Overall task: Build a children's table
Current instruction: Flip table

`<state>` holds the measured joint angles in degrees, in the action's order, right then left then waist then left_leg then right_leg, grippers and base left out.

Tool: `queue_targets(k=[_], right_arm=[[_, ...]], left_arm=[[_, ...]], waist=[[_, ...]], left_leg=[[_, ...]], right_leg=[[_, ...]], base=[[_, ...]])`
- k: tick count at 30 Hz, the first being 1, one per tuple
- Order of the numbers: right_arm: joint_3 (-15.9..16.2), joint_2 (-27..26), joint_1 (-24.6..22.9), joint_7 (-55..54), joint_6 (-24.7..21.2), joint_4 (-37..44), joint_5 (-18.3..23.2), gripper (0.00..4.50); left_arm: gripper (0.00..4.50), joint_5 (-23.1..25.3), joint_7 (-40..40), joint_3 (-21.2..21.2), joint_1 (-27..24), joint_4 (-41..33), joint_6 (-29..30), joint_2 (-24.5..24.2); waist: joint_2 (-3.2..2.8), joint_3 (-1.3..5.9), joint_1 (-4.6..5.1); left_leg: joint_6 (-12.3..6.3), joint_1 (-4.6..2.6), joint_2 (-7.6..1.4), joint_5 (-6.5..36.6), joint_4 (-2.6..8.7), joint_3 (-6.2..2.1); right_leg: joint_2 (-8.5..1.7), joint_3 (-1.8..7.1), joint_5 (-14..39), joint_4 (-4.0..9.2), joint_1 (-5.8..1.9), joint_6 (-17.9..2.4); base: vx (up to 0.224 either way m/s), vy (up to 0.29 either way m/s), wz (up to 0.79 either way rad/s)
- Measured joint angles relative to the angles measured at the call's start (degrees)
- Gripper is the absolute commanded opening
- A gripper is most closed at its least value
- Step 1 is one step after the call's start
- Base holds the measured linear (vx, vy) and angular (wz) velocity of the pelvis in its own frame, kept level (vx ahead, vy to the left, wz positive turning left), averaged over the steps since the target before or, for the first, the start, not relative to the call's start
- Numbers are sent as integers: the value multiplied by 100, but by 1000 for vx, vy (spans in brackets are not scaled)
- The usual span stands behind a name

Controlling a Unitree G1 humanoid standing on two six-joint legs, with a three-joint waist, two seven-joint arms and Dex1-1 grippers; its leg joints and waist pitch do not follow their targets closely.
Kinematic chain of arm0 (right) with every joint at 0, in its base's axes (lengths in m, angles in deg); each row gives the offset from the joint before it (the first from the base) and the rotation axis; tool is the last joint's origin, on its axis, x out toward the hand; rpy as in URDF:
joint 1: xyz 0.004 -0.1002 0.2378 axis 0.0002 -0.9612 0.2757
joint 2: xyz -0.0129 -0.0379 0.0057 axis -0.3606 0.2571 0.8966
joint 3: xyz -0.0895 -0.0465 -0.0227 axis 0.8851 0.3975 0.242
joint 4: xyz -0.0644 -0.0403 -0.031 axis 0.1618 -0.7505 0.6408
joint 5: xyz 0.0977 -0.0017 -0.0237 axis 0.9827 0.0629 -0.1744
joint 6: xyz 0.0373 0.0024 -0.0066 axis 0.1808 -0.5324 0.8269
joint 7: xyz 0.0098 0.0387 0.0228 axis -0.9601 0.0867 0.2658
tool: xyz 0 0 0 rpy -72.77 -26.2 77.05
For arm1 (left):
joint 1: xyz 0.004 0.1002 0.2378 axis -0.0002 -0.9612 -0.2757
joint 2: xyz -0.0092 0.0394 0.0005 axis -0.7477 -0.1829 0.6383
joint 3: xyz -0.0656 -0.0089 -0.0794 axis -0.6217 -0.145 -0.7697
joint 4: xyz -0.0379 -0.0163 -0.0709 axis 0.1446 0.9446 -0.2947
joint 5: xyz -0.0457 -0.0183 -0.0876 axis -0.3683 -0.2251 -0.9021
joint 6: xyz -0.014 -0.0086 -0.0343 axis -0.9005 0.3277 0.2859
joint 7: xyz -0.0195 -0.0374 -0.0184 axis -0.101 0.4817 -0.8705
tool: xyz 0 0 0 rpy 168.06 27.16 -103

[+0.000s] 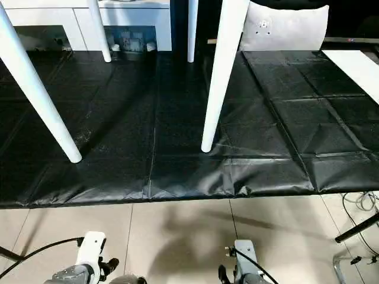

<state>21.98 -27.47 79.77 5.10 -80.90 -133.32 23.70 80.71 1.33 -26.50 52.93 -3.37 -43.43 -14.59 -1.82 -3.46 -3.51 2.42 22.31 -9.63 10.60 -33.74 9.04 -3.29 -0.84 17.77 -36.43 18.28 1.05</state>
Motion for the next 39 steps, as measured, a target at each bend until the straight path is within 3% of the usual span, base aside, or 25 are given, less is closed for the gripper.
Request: queue_targets(k=[12, 19, 39], right_arm=[[-36, 18, 0, 45, -1, -23, -27, 450], [-36, 18, 0, 45, -1, -24, -30, 450], [-36, 17, 2, 45, -1, -23, -31, 450]], left_arm=[[311, 19, -1, -43, 2, 56, -28, 0], [311, 19, -1, -43, 3, 56, -30, 0], [311, 19, -1, -44, 5, 56, -32, 0]], waist=[[-2, -2, 2], [-3, 0, 0], [-3, 0, 0]], left_leg=[[0, 6, -1, 0, 22, 8], [-47, 76, -2, -28, 16, 10], [-32, 74, -20, -21, 17, 54]], right_leg=[[0, 1, 0, 24, 6, 0], [0, -3, -11, 19, 70, 11], [-6, 2, -25, 23, 74, 9]], base=[[0, 0, 0], [0, 0, 0], [0, 0, 0]])
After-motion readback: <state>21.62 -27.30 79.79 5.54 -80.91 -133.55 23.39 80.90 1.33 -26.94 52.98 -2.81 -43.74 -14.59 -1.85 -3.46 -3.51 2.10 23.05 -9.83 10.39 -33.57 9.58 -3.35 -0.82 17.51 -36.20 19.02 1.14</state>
